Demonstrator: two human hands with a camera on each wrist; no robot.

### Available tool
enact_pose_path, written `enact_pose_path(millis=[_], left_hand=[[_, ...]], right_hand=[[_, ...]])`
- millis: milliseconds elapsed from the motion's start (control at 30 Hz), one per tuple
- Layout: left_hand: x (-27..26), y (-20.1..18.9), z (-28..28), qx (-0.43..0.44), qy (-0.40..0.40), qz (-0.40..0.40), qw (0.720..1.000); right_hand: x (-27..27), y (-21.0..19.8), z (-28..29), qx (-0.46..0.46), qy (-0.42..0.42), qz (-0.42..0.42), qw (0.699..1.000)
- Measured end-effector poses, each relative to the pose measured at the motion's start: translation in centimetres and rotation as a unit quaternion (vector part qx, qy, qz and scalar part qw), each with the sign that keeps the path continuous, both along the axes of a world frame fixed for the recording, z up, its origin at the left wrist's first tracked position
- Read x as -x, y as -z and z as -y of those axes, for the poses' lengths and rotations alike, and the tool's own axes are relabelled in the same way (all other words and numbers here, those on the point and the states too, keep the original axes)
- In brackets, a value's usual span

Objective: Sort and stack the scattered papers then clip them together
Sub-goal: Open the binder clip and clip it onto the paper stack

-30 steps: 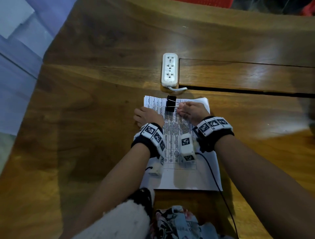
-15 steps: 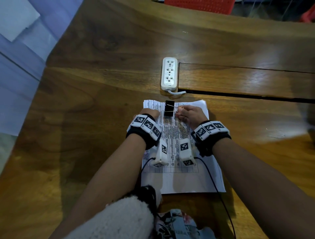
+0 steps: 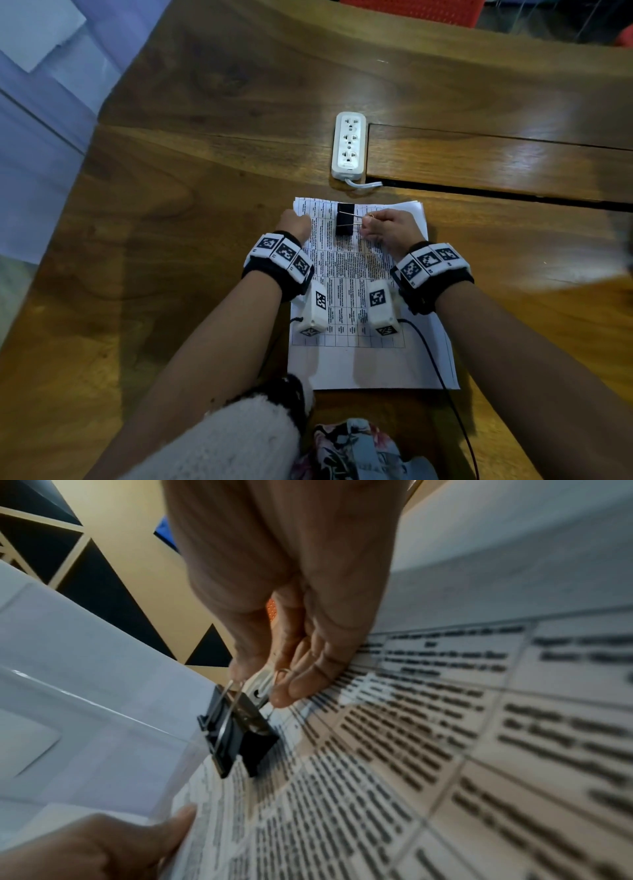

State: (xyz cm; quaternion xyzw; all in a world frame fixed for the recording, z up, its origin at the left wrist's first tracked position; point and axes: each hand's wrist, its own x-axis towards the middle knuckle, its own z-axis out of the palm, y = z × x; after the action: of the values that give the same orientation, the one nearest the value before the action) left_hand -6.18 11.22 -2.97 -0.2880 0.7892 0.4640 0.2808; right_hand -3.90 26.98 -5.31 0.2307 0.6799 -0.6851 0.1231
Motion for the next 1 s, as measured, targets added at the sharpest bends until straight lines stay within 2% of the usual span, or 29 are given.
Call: enact_pose_path(millis=[133,200,233,300,367,500,667,900,1000], left_hand=[[0.0,0.2,-0.5,0.041,0.010,-0.051,0.998],[-0.1,0.4,-0.6,0.050,0.008,-0.072,0.996],[-0.1,0.7,-0.6,0.050,0.003,-0.080,0.996],[-0.2,1.1,-0.4,0.041,-0.002,-0.095,0.995],[-0.5,1.5,-0.2,0.028,-0.005,-0.115,0.993],[-0.7,1.9,0.3,0.013,-0.002,-0.135,0.991],[-0.8,1.9,0.8,0.006,0.008,-0.158,0.987],[-1.0,1.7,0.3,0.007,-0.007,-0.157,0.988],[-1.0,1.7,0.3,-0.006,-0.022,-0.150,0.988]], right_hand=[[1.4,-1.2,0.3,-0.075,-0.056,-0.025,0.995],[2.5,-2.4,0.7,-0.159,-0.119,-0.060,0.978],[3.2,-3.1,0.9,-0.224,-0.162,-0.081,0.958],[4.3,-4.9,1.5,-0.341,-0.250,-0.135,0.896],[5.6,-6.1,2.1,-0.385,-0.309,-0.158,0.855],[7.8,-7.4,2.8,-0.425,-0.349,-0.141,0.824],[9.3,-7.7,3.1,-0.466,-0.432,-0.141,0.759],[10.5,-7.4,4.0,-0.449,-0.478,-0.113,0.746],[11.0,-7.1,3.9,-0.433,-0.507,-0.074,0.741]])
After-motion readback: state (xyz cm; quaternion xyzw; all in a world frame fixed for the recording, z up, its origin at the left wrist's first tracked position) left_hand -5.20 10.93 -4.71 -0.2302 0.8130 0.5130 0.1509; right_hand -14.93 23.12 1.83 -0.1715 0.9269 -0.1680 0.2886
